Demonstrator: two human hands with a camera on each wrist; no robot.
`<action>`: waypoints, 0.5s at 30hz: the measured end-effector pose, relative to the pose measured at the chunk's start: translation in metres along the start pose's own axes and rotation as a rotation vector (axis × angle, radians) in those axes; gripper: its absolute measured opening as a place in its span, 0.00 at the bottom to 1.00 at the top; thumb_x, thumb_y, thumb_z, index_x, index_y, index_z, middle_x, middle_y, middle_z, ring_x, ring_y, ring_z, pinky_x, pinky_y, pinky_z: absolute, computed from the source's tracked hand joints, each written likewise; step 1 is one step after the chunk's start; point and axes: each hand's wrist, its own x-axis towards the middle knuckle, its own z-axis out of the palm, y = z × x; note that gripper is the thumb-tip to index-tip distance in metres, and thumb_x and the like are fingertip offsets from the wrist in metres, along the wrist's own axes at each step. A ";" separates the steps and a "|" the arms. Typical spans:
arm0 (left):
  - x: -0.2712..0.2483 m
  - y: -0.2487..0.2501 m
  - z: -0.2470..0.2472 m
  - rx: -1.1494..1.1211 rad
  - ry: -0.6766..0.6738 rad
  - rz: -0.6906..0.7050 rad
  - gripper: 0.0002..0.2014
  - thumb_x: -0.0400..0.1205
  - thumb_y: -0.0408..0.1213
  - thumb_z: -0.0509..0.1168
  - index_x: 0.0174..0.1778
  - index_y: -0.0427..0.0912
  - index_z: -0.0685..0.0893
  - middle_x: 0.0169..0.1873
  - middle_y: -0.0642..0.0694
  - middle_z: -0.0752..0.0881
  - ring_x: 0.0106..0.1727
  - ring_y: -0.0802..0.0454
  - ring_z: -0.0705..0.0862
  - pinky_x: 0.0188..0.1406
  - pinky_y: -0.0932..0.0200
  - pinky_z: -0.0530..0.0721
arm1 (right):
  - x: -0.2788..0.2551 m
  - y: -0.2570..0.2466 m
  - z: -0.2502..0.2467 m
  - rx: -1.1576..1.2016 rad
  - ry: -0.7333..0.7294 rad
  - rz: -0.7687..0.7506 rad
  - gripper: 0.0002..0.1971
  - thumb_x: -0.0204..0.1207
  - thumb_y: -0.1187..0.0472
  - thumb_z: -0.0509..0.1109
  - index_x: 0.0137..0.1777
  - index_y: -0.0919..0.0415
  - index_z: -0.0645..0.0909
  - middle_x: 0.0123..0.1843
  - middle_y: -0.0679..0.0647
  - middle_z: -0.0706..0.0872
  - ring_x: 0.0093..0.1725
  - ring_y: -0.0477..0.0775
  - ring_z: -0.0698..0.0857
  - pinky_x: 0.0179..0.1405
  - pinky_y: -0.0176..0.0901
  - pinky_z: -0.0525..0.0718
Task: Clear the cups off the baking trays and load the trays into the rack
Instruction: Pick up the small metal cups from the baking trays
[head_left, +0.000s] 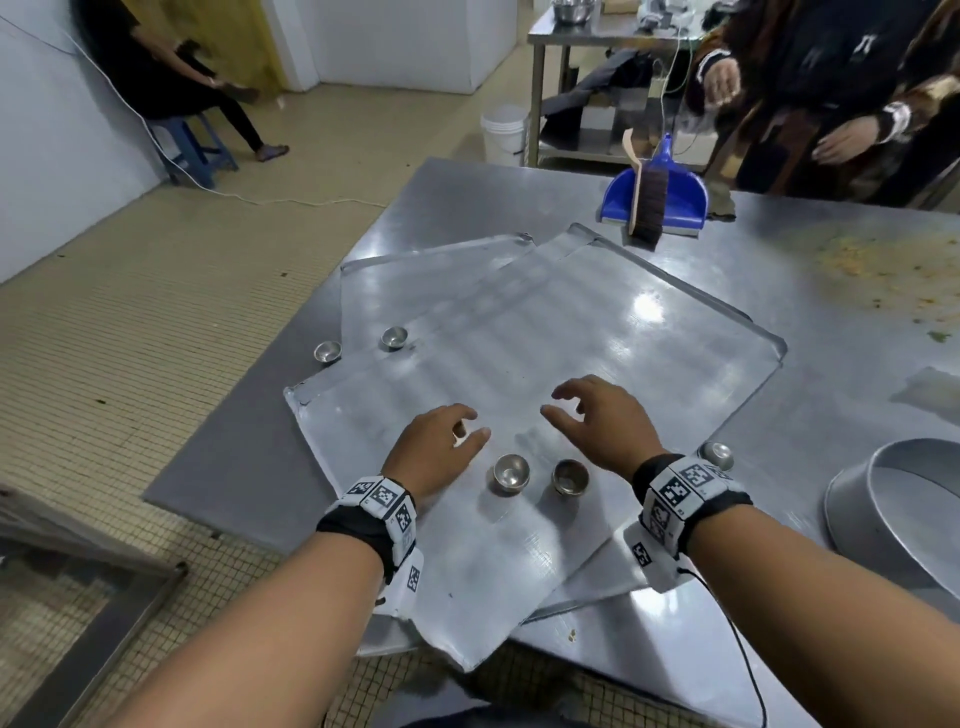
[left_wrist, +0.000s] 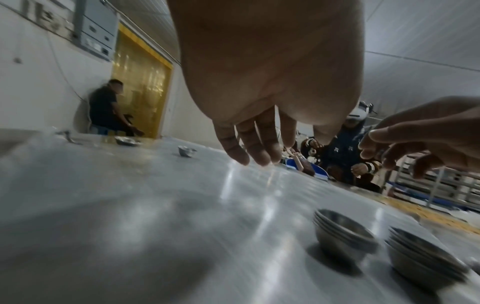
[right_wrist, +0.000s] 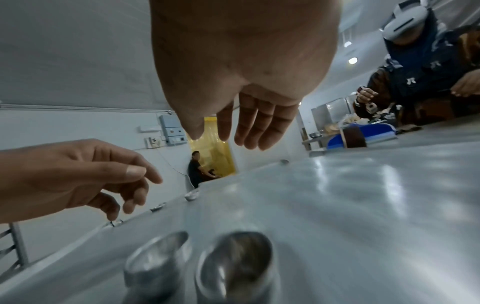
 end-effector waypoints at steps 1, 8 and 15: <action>0.000 -0.005 -0.008 -0.002 0.026 -0.016 0.20 0.85 0.54 0.68 0.67 0.47 0.85 0.46 0.51 0.86 0.51 0.50 0.85 0.56 0.53 0.84 | 0.008 -0.009 -0.003 -0.008 0.004 -0.027 0.19 0.81 0.38 0.68 0.62 0.49 0.87 0.60 0.45 0.88 0.51 0.49 0.87 0.49 0.46 0.84; 0.011 -0.058 -0.071 0.022 0.133 -0.098 0.15 0.83 0.51 0.71 0.59 0.46 0.88 0.40 0.51 0.86 0.46 0.49 0.85 0.53 0.54 0.84 | 0.070 -0.082 0.007 -0.083 -0.084 -0.114 0.18 0.81 0.40 0.69 0.63 0.49 0.85 0.58 0.46 0.88 0.54 0.51 0.86 0.52 0.48 0.85; 0.040 -0.128 -0.133 0.077 0.116 -0.172 0.15 0.82 0.52 0.71 0.60 0.48 0.88 0.40 0.54 0.86 0.47 0.48 0.87 0.54 0.55 0.83 | 0.135 -0.142 0.052 -0.126 -0.162 -0.096 0.17 0.80 0.40 0.70 0.61 0.49 0.86 0.58 0.47 0.89 0.54 0.53 0.87 0.47 0.44 0.78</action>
